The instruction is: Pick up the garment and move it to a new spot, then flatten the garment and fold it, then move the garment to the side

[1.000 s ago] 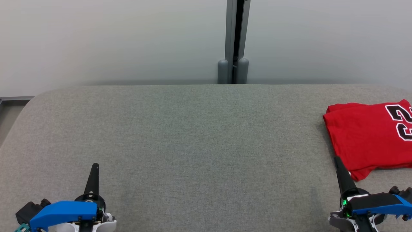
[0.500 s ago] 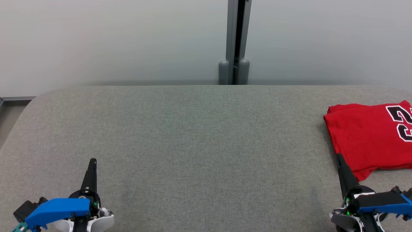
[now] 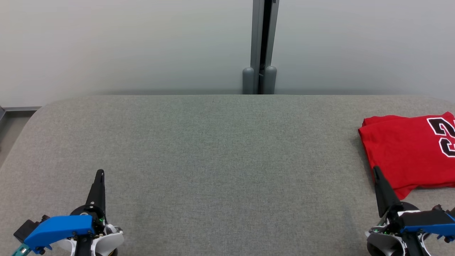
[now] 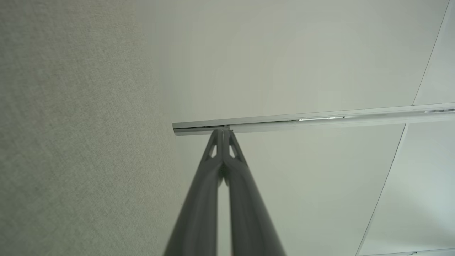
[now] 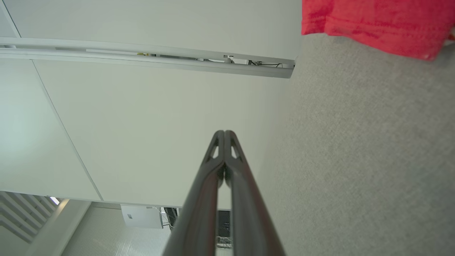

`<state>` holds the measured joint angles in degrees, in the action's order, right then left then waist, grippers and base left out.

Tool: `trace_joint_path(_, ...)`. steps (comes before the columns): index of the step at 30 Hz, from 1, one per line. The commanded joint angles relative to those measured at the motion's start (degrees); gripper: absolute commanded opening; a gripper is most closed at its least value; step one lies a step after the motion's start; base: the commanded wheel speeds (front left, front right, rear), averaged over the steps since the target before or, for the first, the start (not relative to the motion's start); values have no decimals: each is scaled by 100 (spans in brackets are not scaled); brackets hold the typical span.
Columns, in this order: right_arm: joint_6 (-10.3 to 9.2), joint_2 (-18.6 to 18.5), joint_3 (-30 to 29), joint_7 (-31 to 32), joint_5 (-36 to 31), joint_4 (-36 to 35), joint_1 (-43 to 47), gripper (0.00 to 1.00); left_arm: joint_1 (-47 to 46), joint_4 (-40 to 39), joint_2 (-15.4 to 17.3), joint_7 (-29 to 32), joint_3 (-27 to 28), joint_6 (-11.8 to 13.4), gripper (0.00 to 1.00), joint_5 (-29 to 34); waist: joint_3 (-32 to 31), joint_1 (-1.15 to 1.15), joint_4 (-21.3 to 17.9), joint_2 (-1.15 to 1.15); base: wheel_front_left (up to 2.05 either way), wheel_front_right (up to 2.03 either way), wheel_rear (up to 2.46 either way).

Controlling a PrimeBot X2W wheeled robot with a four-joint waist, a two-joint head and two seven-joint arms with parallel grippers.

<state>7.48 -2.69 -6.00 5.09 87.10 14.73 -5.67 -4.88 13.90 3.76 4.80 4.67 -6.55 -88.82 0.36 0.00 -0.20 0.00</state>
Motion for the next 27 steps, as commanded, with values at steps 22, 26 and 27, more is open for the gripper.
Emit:
trace_joint_path(22, 2, -34, -64, 163, 539, -86, -91, 0, -167, 18, -67, 159, 162, -114, 0, -390, -18, 0, 20, 0, 0, 0, 0)
trace_joint_path(26, 2, -34, -63, 163, 539, -86, -91, 0, -167, 18, -69, 162, 165, -114, 0, -386, -18, 0, 20, 0, 0, 0, 0)
trace_joint_path(27, 2, -34, -63, 163, 539, -86, -91, 0, -167, 18, -70, 163, 165, -114, 0, -385, -18, 0, 20, 0, 0, 0, 0)
